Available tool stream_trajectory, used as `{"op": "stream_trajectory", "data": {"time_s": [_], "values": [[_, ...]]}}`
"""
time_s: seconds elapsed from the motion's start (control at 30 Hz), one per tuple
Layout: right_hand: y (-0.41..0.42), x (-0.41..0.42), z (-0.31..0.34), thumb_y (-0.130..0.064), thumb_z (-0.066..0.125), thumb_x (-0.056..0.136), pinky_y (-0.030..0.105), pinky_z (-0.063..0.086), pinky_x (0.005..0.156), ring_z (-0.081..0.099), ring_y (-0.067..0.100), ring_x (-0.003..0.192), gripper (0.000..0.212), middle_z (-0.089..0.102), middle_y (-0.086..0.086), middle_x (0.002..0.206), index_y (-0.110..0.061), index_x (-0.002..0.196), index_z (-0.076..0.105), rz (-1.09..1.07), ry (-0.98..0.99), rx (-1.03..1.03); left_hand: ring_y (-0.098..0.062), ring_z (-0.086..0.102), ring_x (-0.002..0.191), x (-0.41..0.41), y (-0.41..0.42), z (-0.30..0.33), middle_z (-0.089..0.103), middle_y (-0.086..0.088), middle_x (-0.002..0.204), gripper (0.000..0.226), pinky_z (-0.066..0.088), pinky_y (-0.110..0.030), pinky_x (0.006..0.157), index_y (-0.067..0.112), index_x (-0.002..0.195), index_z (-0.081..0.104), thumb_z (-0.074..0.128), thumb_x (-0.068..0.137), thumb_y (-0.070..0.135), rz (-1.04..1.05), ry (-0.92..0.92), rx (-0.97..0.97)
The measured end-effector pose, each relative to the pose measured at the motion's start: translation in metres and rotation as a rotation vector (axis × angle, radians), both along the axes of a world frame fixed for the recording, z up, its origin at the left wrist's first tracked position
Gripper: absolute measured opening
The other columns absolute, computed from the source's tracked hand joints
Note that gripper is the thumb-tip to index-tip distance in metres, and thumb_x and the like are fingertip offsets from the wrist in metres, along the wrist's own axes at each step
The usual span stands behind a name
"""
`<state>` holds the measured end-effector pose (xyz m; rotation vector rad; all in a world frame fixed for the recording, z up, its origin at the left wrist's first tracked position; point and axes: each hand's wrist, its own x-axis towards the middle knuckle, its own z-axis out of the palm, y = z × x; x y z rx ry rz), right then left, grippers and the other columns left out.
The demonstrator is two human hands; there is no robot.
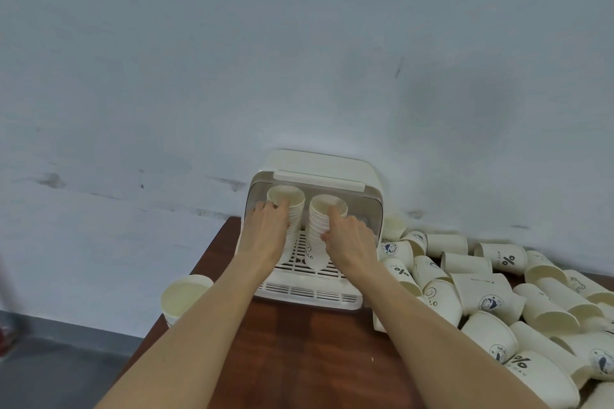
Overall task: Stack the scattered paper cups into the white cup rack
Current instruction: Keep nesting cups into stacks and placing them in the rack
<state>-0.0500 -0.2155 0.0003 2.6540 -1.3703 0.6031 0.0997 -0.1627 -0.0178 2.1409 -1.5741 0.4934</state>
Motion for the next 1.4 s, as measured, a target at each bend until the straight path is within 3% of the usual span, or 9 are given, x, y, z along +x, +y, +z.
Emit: {"op": "stream_trajectory", "data": {"time_s": [0.23,0.43,0.67,0.8,0.97,1.1,1.23,1.4], "values": [[-0.027,0.011,0.000,-0.018,0.057,0.094,0.037,0.038,0.067,0.061,0.038,0.096,0.031,0.065,0.016,0.103,-0.008,0.121,0.046,-0.021,0.005,0.018,-0.036,0.055,0.094,0.008,-0.023,0.000,0.064,-0.018,0.099,0.034,0.037,-0.039,0.071,0.003,0.122,0.044,0.057,0.091,0.008,-0.025,0.062,-0.027],[-0.045,0.019,0.002,-0.019,0.058,0.094,0.038,0.041,0.069,0.060,0.040,0.101,0.031,0.062,0.017,0.108,-0.006,0.120,0.047,-0.018,0.010,0.057,-0.034,0.058,0.090,0.017,-0.039,0.000,0.066,-0.016,0.096,0.028,0.033,-0.034,0.064,0.006,0.113,0.049,0.058,0.087,0.001,0.013,0.019,0.010],[-0.053,0.027,-0.004,-0.016,0.057,0.095,0.037,0.038,0.067,0.061,0.040,0.102,0.040,0.064,0.019,0.106,-0.005,0.130,0.041,-0.019,0.008,0.052,-0.035,0.056,0.104,0.013,-0.048,0.001,0.062,-0.017,0.111,0.035,0.032,-0.034,0.068,0.007,0.121,0.047,0.058,0.088,0.003,0.067,0.021,0.072],[-0.052,0.027,-0.009,-0.012,0.056,0.093,0.036,0.037,0.066,0.061,0.039,0.101,0.046,0.065,0.017,0.107,-0.006,0.135,0.038,-0.058,0.016,0.026,-0.034,0.057,0.103,0.012,-0.046,0.001,0.064,-0.015,0.108,0.034,0.032,-0.034,0.068,0.008,0.121,0.046,0.056,0.089,0.004,0.081,0.025,0.080],[-0.046,0.024,-0.012,-0.007,0.059,0.089,0.034,0.037,0.061,0.063,0.036,0.093,0.050,0.066,0.013,0.100,-0.008,0.133,0.035,-0.059,0.006,0.001,-0.032,0.061,0.092,0.013,-0.037,0.001,0.066,-0.011,0.100,0.044,0.035,-0.032,0.063,0.009,0.129,0.039,0.055,0.088,0.003,0.048,0.047,0.059],[-0.032,0.016,-0.013,-0.007,0.058,0.087,0.035,0.038,0.062,0.063,0.034,0.086,0.061,0.066,0.012,0.094,-0.008,0.140,0.028,-0.029,0.018,-0.037,-0.029,0.062,0.084,0.009,-0.022,0.004,0.065,-0.009,0.092,0.074,0.035,-0.032,0.059,0.005,0.147,0.014,0.054,0.085,0.001,0.061,0.018,0.061],[-0.012,0.004,-0.011,0.001,0.052,0.080,0.035,0.039,0.057,0.049,0.028,0.066,0.069,0.063,0.009,0.081,-0.014,0.139,0.020,-0.033,-0.043,-0.074,-0.029,0.059,0.078,-0.002,0.000,0.009,0.064,-0.009,0.087,0.084,0.037,-0.033,0.057,0.006,0.149,0.006,0.055,0.081,0.000,0.067,0.050,0.063],[0.002,-0.007,-0.001,-0.002,0.054,0.079,0.034,0.038,0.052,0.053,0.028,0.068,0.067,0.062,0.007,0.075,-0.016,0.138,0.025,-0.027,-0.079,-0.086,-0.031,0.060,0.092,-0.017,0.024,0.017,0.062,-0.010,0.111,0.071,0.039,-0.033,0.063,0.006,0.146,0.015,0.052,0.086,0.006,0.056,0.091,0.114]]}}
